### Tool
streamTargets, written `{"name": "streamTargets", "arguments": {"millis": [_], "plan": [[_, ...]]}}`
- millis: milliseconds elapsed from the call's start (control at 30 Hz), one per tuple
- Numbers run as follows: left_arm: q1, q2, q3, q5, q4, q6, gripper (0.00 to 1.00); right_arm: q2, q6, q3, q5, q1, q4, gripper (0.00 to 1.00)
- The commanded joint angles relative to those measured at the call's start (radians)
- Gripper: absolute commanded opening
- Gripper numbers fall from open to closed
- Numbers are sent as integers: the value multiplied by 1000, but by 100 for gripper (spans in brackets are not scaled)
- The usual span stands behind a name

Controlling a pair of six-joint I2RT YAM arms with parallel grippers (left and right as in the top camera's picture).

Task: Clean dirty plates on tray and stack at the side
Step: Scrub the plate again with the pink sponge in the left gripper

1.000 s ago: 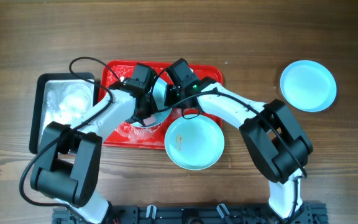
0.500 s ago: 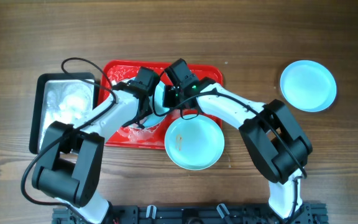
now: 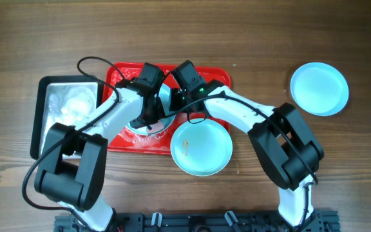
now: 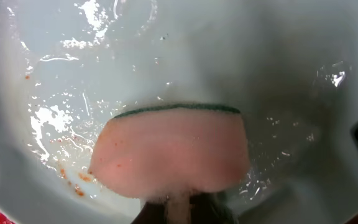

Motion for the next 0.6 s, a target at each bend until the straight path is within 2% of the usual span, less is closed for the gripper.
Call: {"name": "streamTargets", "arguments": {"millis": [0, 33, 133, 233, 267, 300, 433, 567], "plan": [[1, 50, 9, -184, 21, -117, 4, 13, -4, -1, -4, -2, 13, 4], [1, 62, 9, -255, 21, -174, 4, 13, -4, -1, -4, -2, 13, 4], [1, 80, 9, -334, 21, -248, 4, 13, -8, -1, -4, -2, 13, 4], [1, 80, 10, -216, 13, -212, 4, 13, -10, -1, -4, -2, 13, 4], [1, 80, 11, -153, 8, -180, 4, 13, -10, -1, -4, -2, 14, 4], [2, 80, 11, 3, -2, -95, 4, 13, -10, -1, -4, -2, 16, 4], [2, 80, 11, 270, -6, 132, 4, 13, -10, -1, -5, -2, 16, 4], [7, 80, 11, 309, 34, 201, 4, 13, -10, -1, -13, -2, 18, 4]]}}
